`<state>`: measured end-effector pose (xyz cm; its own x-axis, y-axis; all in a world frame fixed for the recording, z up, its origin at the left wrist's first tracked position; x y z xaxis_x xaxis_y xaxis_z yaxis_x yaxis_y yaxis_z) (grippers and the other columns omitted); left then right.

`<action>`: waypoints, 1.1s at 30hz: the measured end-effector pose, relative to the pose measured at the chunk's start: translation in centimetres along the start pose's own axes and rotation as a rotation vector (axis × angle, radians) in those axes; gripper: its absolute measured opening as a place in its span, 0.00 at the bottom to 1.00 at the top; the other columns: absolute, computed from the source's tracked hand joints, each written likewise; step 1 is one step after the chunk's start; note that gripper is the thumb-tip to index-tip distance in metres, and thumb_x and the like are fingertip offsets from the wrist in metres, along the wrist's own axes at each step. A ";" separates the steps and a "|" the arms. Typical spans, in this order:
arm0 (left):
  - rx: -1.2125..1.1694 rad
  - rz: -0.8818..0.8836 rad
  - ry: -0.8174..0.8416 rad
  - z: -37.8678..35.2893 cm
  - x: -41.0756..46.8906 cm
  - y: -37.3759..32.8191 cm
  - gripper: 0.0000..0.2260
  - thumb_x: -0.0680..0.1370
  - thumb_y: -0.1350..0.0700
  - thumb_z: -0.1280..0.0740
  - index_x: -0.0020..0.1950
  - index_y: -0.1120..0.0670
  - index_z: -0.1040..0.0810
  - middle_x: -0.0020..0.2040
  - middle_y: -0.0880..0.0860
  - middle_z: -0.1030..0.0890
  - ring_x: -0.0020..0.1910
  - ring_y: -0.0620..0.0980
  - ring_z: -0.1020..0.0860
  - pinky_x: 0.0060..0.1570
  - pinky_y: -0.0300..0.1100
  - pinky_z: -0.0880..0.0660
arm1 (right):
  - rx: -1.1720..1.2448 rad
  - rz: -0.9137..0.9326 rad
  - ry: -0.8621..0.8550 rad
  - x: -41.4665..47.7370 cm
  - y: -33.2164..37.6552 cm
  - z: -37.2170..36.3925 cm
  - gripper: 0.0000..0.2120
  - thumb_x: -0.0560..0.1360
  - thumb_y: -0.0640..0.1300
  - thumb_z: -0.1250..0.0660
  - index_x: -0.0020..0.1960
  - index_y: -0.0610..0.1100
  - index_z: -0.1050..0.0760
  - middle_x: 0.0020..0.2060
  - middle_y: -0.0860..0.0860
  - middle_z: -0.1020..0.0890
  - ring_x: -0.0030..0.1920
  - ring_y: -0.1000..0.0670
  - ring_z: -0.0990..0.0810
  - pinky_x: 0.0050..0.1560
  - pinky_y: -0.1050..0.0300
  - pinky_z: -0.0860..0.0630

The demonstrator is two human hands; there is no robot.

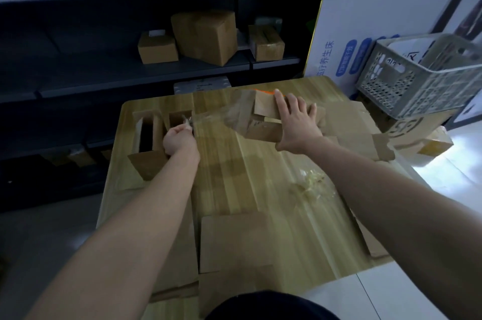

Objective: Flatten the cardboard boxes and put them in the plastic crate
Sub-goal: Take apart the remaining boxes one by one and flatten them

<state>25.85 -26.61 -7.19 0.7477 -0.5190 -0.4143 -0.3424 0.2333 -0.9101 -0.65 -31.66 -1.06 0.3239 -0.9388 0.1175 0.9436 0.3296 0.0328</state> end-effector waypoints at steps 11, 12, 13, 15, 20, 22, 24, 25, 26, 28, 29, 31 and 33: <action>0.496 -0.512 0.336 -8.7 -6.4 4.5 0.09 0.72 0.67 0.35 0.45 0.55 0.30 0.40 0.52 0.27 0.39 0.49 0.29 0.38 0.34 0.33 | 0.120 -0.403 -0.111 -2.5 -11.3 3.1 0.62 0.62 0.51 0.23 0.75 0.51 0.69 0.74 0.45 0.51 0.74 0.38 0.54 0.68 0.29 0.56; 0.534 -0.574 0.437 -10.1 -8.0 5.6 0.09 0.72 0.68 0.35 0.44 0.55 0.31 0.38 0.51 0.29 0.37 0.48 0.31 0.34 0.31 0.35 | 0.129 -0.419 -0.117 -2.8 -11.8 2.9 0.62 0.62 0.51 0.23 0.75 0.52 0.69 0.74 0.45 0.51 0.74 0.38 0.54 0.68 0.29 0.56; 0.564 -0.635 0.524 -11.3 -9.6 6.7 0.09 0.72 0.68 0.35 0.43 0.55 0.31 0.37 0.50 0.31 0.35 0.47 0.32 0.32 0.30 0.36 | 0.138 -0.437 -0.113 -3.1 -12.5 2.7 0.63 0.62 0.52 0.23 0.75 0.52 0.70 0.74 0.45 0.51 0.74 0.38 0.54 0.68 0.29 0.56; 0.645 -0.727 0.641 -13.2 -12.3 9.2 0.10 0.73 0.68 0.35 0.42 0.55 0.32 0.37 0.49 0.31 0.34 0.45 0.32 0.33 0.31 0.35 | 0.156 -0.474 -0.093 -3.9 -13.7 2.2 0.64 0.61 0.53 0.22 0.75 0.51 0.70 0.74 0.45 0.51 0.74 0.39 0.54 0.69 0.29 0.55; 0.879 -0.827 0.772 -16.4 -16.4 14.5 0.11 0.73 0.70 0.39 0.45 0.54 0.33 0.44 0.52 0.29 0.40 0.48 0.31 0.37 0.37 0.37 | 0.215 -0.494 -0.071 -5.6 -16.5 1.2 0.64 0.61 0.52 0.22 0.75 0.51 0.69 0.74 0.45 0.51 0.74 0.39 0.54 0.69 0.28 0.53; 0.961 -0.881 0.798 -17.2 -17.0 16.2 0.09 0.73 0.70 0.41 0.48 0.57 0.32 0.45 0.54 0.29 0.42 0.49 0.32 0.39 0.39 0.37 | 0.231 -0.489 -0.069 -6.2 -17.4 0.9 0.65 0.60 0.54 0.22 0.75 0.52 0.70 0.74 0.45 0.51 0.74 0.40 0.53 0.69 0.28 0.52; 1.004 -0.904 0.834 -18.0 -17.3 17.7 0.09 0.74 0.69 0.42 0.52 0.60 0.31 0.46 0.55 0.29 0.43 0.49 0.32 0.40 0.40 0.37 | 0.233 -0.487 -0.080 -6.5 -18.3 0.7 0.65 0.59 0.55 0.22 0.75 0.52 0.69 0.73 0.46 0.50 0.74 0.40 0.52 0.69 0.29 0.51; 1.020 -0.896 0.856 -18.3 -17.4 18.4 0.08 0.75 0.68 0.42 0.52 0.60 0.31 0.46 0.55 0.30 0.43 0.49 0.32 0.40 0.39 0.37 | 0.237 -0.487 -0.085 -6.7 -18.7 0.6 0.65 0.59 0.55 0.22 0.75 0.52 0.69 0.73 0.46 0.50 0.73 0.40 0.52 0.70 0.30 0.52; 1.041 -0.879 0.884 -18.5 -17.5 19.2 0.08 0.75 0.67 0.42 0.53 0.60 0.31 0.46 0.55 0.30 0.42 0.50 0.32 0.40 0.39 0.37 | 0.244 -0.484 -0.088 -6.8 -19.0 0.4 0.65 0.59 0.55 0.22 0.75 0.52 0.68 0.73 0.46 0.49 0.73 0.40 0.51 0.70 0.30 0.52; 1.125 -0.863 0.951 -18.8 -17.7 20.8 0.08 0.76 0.65 0.41 0.54 0.58 0.30 0.47 0.55 0.29 0.42 0.50 0.31 0.40 0.39 0.36 | 0.264 -0.475 -0.088 -6.8 -19.6 0.1 0.64 0.59 0.55 0.22 0.75 0.52 0.68 0.72 0.47 0.49 0.73 0.40 0.51 0.70 0.30 0.52; 1.169 -0.851 0.990 -18.9 -17.8 21.7 0.08 0.76 0.64 0.40 0.55 0.58 0.29 0.48 0.55 0.28 0.43 0.51 0.29 0.41 0.39 0.36 | 0.272 -0.467 -0.085 -6.8 -19.8 -0.1 0.64 0.59 0.54 0.23 0.75 0.52 0.68 0.72 0.47 0.49 0.73 0.40 0.50 0.70 0.31 0.51; 1.216 -0.804 1.075 -19.1 -17.9 22.7 0.10 0.77 0.63 0.38 0.58 0.57 0.26 0.53 0.56 0.26 0.48 0.54 0.25 0.43 0.39 0.33 | 0.282 -0.454 -0.076 -6.7 -19.9 -0.6 0.63 0.59 0.54 0.23 0.75 0.52 0.68 0.72 0.47 0.48 0.73 0.40 0.49 0.70 0.31 0.51; 1.248 -0.735 1.162 -19.2 -17.6 23.1 0.15 0.77 0.61 0.37 0.64 0.57 0.26 0.61 0.57 0.26 0.57 0.55 0.26 0.53 0.40 0.30 | 0.295 -0.450 -0.063 -6.5 -19.9 -1.0 0.63 0.59 0.53 0.23 0.75 0.51 0.67 0.72 0.46 0.48 0.73 0.40 0.49 0.70 0.31 0.51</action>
<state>-6.18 -27.88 -20.90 -0.3681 -0.8912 -0.2652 0.7979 -0.1563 -0.5821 -21.44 -32.25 -3.43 -0.1214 -0.9888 0.0862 0.9257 -0.0815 0.3693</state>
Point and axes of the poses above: each hand's wrist, its own x-axis towards the middle knuckle, its own z-axis out of the back of the hand, y = z × x, the point moved 5 cm from there along x, towards the middle knuckle
